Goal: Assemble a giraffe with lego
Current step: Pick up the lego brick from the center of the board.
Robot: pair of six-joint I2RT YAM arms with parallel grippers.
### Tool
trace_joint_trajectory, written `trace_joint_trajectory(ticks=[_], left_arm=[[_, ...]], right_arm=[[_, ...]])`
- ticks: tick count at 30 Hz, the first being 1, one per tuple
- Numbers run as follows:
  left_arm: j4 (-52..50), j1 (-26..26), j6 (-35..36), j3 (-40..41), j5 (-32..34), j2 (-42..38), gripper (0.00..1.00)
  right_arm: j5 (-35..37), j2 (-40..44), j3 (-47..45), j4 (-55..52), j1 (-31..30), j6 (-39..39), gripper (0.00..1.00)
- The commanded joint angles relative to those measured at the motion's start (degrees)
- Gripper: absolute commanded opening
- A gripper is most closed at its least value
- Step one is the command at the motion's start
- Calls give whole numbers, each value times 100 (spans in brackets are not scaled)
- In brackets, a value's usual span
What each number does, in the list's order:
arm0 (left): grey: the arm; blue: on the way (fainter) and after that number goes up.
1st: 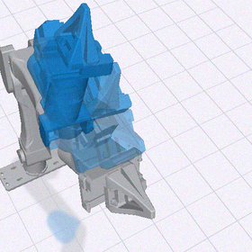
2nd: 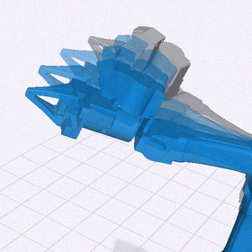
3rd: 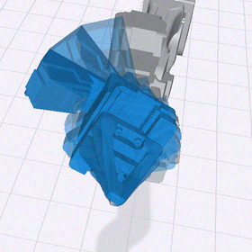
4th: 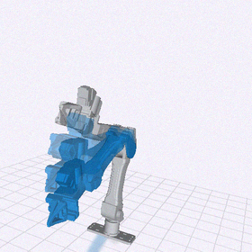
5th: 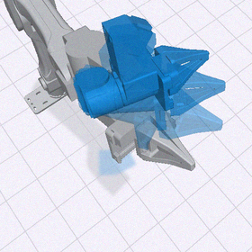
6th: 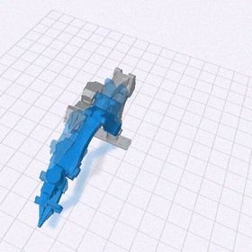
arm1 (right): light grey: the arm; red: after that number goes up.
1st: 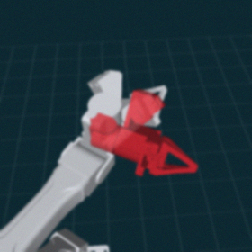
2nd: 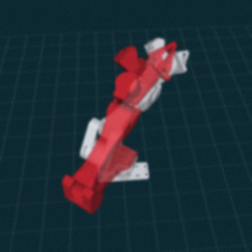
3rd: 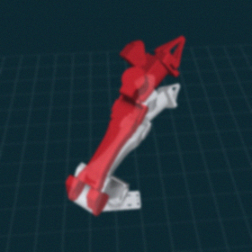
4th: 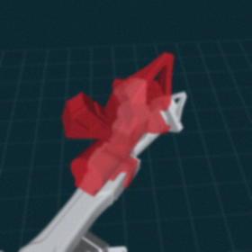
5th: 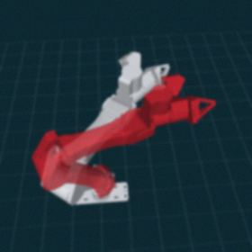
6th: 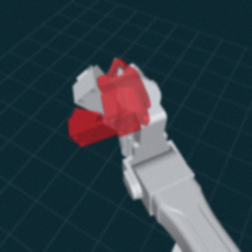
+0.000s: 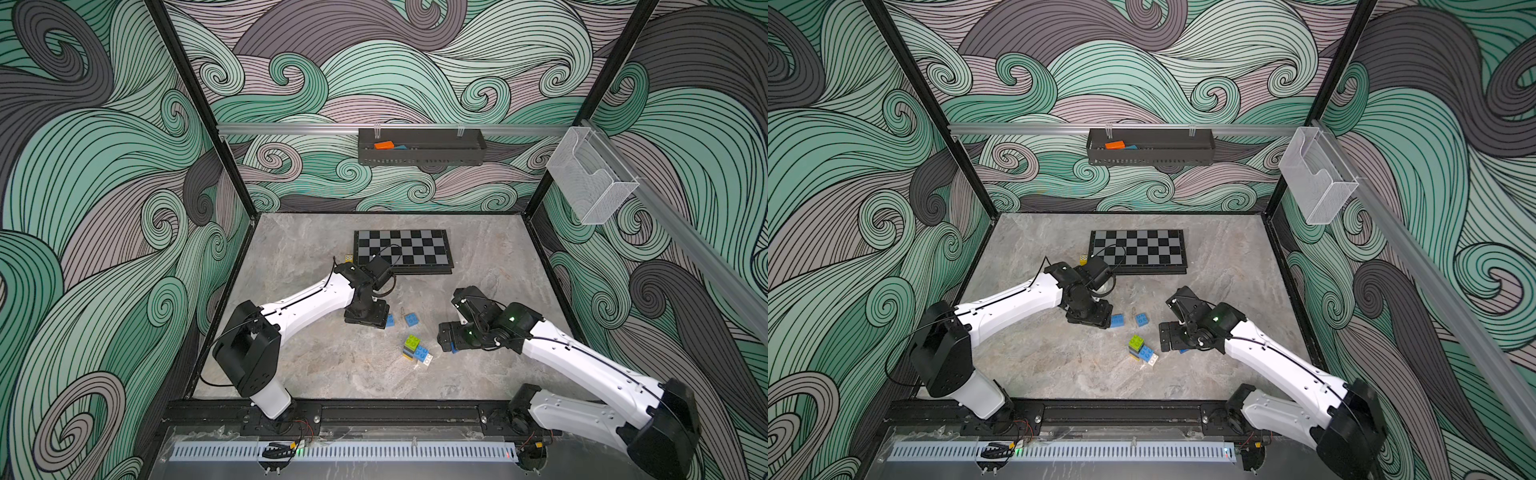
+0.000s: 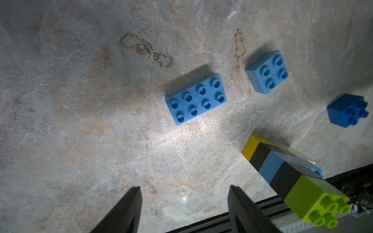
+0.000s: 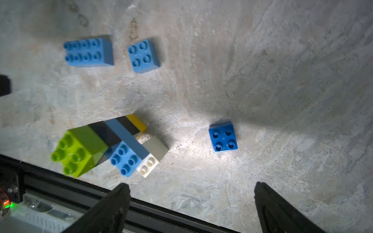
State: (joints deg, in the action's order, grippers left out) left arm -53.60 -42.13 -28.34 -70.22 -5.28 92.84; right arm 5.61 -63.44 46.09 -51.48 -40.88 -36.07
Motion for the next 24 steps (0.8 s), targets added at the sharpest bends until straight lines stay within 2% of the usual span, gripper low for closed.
trace_joint_trajectory(ticks=[1, 8, 15, 20, 24], left_arm=[[146, 29, 200, 102, -211, -180, 72], [185, 21, 364, 124, -553, -301, 72], [21, 21, 579, 39, -544, -327, 72], [45, 16, 557, 133, -531, -398, 72], [35, 21, 527, 200, -501, -409, 72]], right_arm=[[213, -231, -222, 51, 115, -358, 99], [310, -1036, -490, 674, 177, -481, 99], [380, -1763, -349, 937, 169, -107, 99], [485, -1799, -482, 1148, 202, 22, 88], [459, -1994, -375, 1179, 222, 192, 85]])
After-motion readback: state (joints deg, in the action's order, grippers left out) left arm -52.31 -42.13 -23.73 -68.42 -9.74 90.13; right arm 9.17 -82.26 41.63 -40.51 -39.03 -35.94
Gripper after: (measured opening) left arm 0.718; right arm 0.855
